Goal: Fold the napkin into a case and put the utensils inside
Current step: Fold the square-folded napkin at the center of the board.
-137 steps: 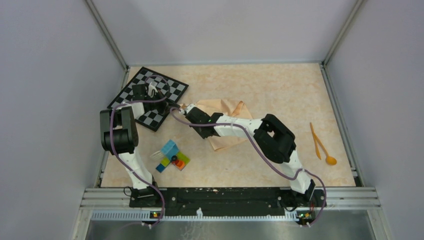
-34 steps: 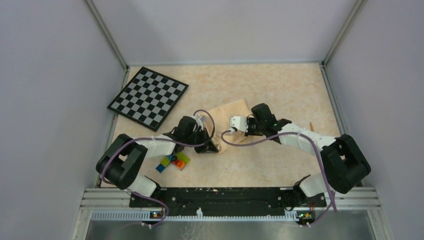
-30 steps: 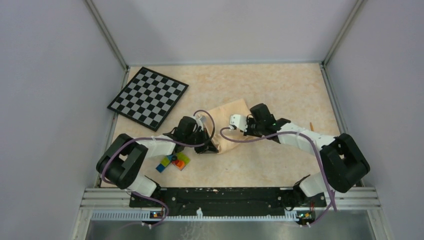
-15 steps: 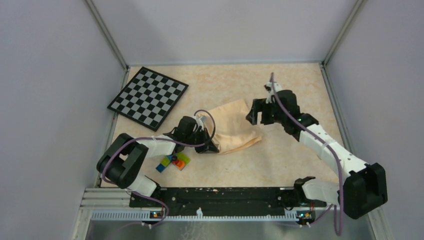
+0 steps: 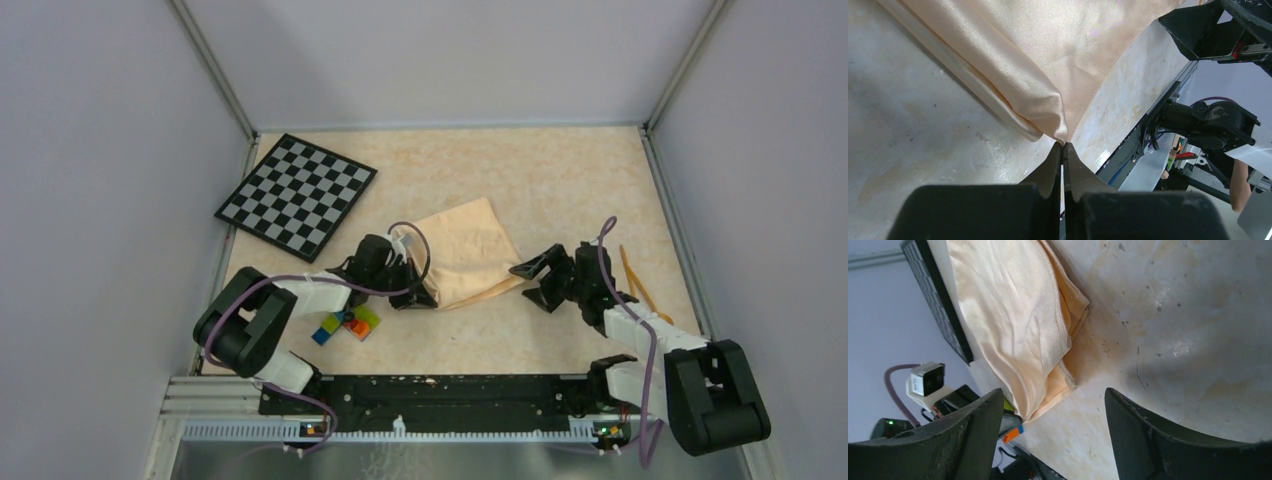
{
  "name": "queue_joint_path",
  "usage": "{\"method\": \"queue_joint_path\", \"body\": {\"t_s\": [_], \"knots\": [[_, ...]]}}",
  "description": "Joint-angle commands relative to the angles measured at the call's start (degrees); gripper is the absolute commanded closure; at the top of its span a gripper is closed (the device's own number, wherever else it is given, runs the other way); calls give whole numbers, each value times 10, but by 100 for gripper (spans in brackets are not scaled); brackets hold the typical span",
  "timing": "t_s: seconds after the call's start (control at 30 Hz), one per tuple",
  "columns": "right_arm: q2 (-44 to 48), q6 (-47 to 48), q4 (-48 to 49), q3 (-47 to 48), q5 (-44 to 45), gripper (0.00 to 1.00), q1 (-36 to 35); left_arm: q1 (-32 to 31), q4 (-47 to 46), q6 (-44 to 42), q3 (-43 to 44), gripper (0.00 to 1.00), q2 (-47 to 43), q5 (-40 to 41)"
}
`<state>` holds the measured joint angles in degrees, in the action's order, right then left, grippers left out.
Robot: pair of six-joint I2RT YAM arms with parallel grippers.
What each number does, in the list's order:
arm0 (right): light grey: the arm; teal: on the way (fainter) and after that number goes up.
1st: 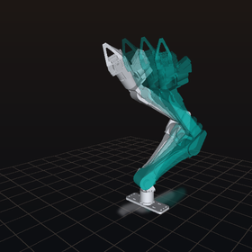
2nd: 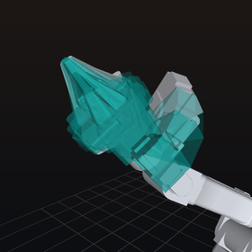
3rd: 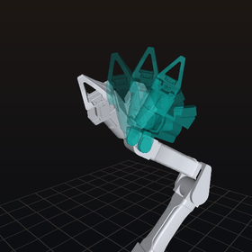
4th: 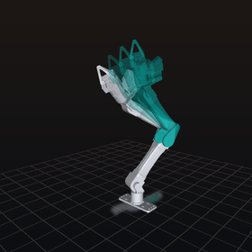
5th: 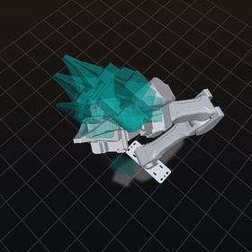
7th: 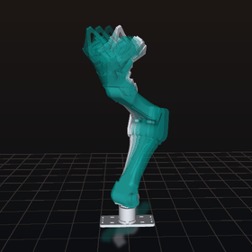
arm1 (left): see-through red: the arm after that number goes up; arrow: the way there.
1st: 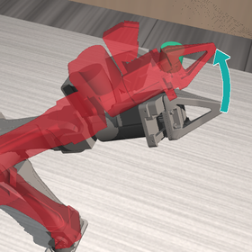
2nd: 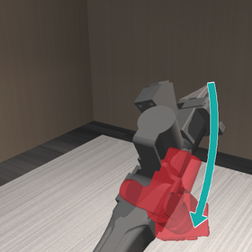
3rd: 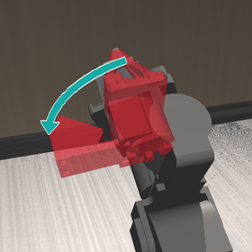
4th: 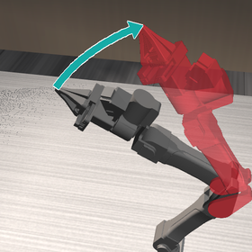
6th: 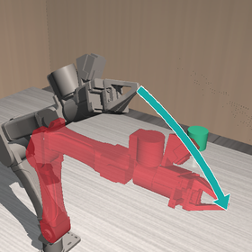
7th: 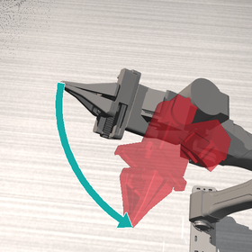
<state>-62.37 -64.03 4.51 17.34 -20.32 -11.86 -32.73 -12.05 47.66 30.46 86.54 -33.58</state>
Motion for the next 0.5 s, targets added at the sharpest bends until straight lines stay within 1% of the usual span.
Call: {"method": "queue_joint_path", "body": {"t_s": [0.0, 0.1, 0.13, 0.2, 0.33, 0.47], "knots": [[5, -117, 131, -35, 12, 29, 4, -2, -19, -8, -12, 100, -19, -3], [9, -105, 96, -23, 37, 34, 5, -2, -14, -10, -22, 100, -34, 1], [6, -97, 85, -19, 37, 34, 5, -2, -17, -9, -27, 97, -37, -1], [1, -89, 73, -16, 37, 36, 5, -1, -20, -3, -34, 85, -45, 0], [1, -70, 44, -14, 49, 39, 5, -2, -25, 8, -44, 65, -62, 1], [3, -53, 15, -9, 52, 44, 5, -2, -16, 7, -42, 46, -65, 12]]}}
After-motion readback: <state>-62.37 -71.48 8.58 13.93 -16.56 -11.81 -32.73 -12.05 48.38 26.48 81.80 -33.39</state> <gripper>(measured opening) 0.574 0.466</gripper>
